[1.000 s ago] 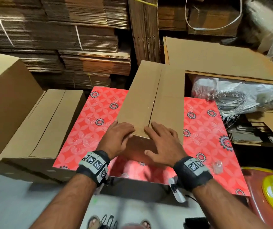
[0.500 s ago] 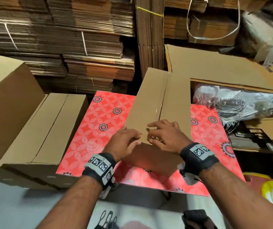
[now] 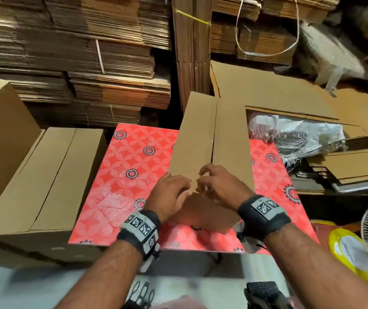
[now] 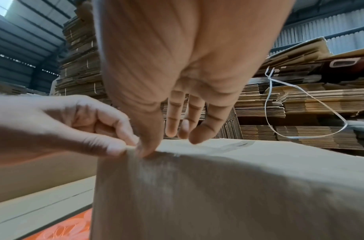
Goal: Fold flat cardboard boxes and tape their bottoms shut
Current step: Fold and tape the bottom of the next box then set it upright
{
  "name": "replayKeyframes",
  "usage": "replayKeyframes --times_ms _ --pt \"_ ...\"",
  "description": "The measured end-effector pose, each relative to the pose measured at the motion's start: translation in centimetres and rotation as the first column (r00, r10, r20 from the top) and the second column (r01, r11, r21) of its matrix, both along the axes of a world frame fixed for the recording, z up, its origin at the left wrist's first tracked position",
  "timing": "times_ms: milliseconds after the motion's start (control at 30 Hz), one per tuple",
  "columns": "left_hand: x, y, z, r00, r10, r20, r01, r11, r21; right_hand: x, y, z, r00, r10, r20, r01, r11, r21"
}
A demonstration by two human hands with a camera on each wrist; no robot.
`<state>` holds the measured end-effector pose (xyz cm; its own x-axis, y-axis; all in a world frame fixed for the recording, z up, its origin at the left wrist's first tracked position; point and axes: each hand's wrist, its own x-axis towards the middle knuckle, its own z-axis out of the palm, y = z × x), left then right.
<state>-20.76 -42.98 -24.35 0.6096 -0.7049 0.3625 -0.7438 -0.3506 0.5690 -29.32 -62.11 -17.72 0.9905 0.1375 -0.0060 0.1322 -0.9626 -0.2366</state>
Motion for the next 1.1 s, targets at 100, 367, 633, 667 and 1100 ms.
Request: replayKeyframes --times_ms 100,367,633,667,1100 --pt "0.0 0.0 -0.3 1.000 -0.003 0.010 0.003 1.000 -0.005 -1.4 0.8 -1.4 0.993 -0.054 0.108 0.053 0.999 0.008" --pt "-0.4 0.2 -0.1 1.000 -0.006 0.029 0.006 1.000 0.026 -4.0 0.3 -3.5 0.967 -0.210 0.144 0.145 0.919 0.366" --pt "-0.3 0.1 0.0 1.000 -0.013 0.012 0.012 0.999 0.043 -3.7 0.8 -2.1 0.983 -0.128 0.129 0.117 0.989 0.086" --pt "-0.3 0.1 0.0 1.000 -0.013 0.014 0.012 0.999 0.045 -3.8 1.0 -2.3 0.979 -0.148 0.138 0.137 0.987 0.084" --pt "-0.2 0.1 -0.4 0.999 -0.028 0.029 0.029 1.000 -0.013 -5.4 4.0 -3.9 0.788 -0.577 0.215 0.383 0.733 0.562"
